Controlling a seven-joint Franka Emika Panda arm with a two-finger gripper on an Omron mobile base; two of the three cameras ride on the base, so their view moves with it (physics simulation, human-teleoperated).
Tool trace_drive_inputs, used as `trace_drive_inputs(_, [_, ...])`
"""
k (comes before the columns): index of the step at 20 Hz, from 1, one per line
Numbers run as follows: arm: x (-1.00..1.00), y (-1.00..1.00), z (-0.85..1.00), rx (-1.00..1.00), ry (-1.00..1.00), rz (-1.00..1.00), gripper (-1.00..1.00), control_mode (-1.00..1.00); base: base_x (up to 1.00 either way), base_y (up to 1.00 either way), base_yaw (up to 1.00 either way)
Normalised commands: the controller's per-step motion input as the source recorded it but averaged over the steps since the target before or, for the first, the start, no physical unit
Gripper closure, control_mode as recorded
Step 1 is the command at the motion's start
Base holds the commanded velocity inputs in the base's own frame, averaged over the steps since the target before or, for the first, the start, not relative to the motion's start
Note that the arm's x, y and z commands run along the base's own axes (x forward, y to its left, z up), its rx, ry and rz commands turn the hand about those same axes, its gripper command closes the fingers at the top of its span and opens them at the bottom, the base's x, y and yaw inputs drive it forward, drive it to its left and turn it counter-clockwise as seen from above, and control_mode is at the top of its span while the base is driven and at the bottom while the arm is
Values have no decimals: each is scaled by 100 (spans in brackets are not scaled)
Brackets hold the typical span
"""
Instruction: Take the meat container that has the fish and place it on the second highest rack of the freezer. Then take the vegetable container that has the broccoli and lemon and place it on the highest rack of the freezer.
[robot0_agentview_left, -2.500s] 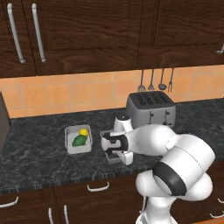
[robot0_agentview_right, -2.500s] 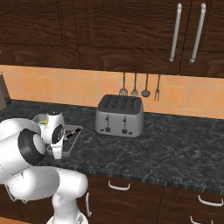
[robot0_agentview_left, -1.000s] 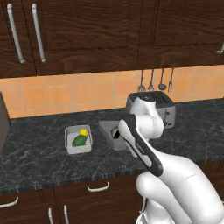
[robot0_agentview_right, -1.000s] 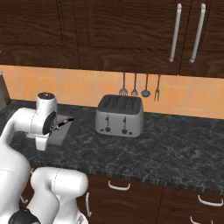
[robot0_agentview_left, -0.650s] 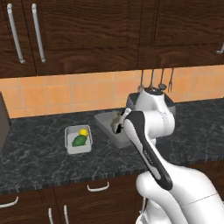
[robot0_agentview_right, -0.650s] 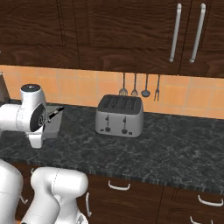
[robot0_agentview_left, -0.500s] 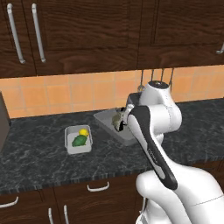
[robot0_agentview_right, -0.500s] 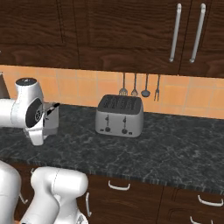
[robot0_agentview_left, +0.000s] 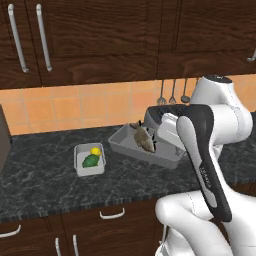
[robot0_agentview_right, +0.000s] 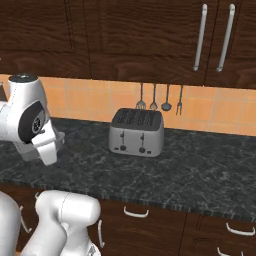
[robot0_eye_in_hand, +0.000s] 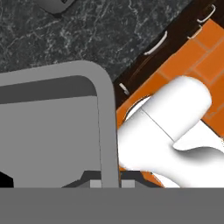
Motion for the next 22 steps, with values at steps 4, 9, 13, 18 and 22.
trace_drive_inputs(4, [-54,-9,43,0,-12,17,100,-100,0,0,0])
trace_drive_inputs(9, [-45,0,47,0,-4,5,100,-100,0,0,0])
trace_drive_inputs(13, [-45,-8,38,0,0,5,100,-100,0,0,0])
trace_drive_inputs(18, [-14,-1,6,0,0,0,100,100,-75,-5,-1])
trace_drive_inputs(22, [0,0,0,0,0,0,100,100,-97,-9,-24])
